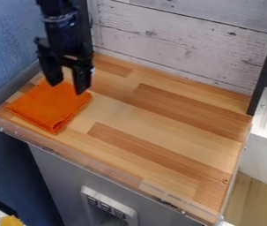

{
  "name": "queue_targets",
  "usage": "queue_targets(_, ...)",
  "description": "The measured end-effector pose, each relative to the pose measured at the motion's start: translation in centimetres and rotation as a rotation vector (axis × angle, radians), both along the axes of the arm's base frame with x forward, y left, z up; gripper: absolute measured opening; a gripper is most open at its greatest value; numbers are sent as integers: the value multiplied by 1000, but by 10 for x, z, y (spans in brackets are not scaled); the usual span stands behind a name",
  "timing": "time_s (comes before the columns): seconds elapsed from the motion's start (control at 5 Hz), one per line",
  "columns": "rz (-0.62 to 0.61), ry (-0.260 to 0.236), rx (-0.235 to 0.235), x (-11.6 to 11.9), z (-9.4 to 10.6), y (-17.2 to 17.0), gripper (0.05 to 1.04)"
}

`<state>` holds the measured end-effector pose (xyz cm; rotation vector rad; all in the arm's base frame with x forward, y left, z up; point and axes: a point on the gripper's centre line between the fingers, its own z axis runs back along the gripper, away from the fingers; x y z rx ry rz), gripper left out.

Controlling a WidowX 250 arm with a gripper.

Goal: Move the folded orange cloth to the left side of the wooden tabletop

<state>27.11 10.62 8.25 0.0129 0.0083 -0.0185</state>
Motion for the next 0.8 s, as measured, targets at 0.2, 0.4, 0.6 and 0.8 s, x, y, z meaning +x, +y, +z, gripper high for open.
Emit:
queue_targets(0.2,-5,9,3,4,15,-25,1001)
queue_targets(0.4,-1,11,4,8,31,-45,1001)
queue_targets(0.6,5,8,4,12,39,-66,998)
queue_targets(0.8,17,-1,0,16,44,-82,997)
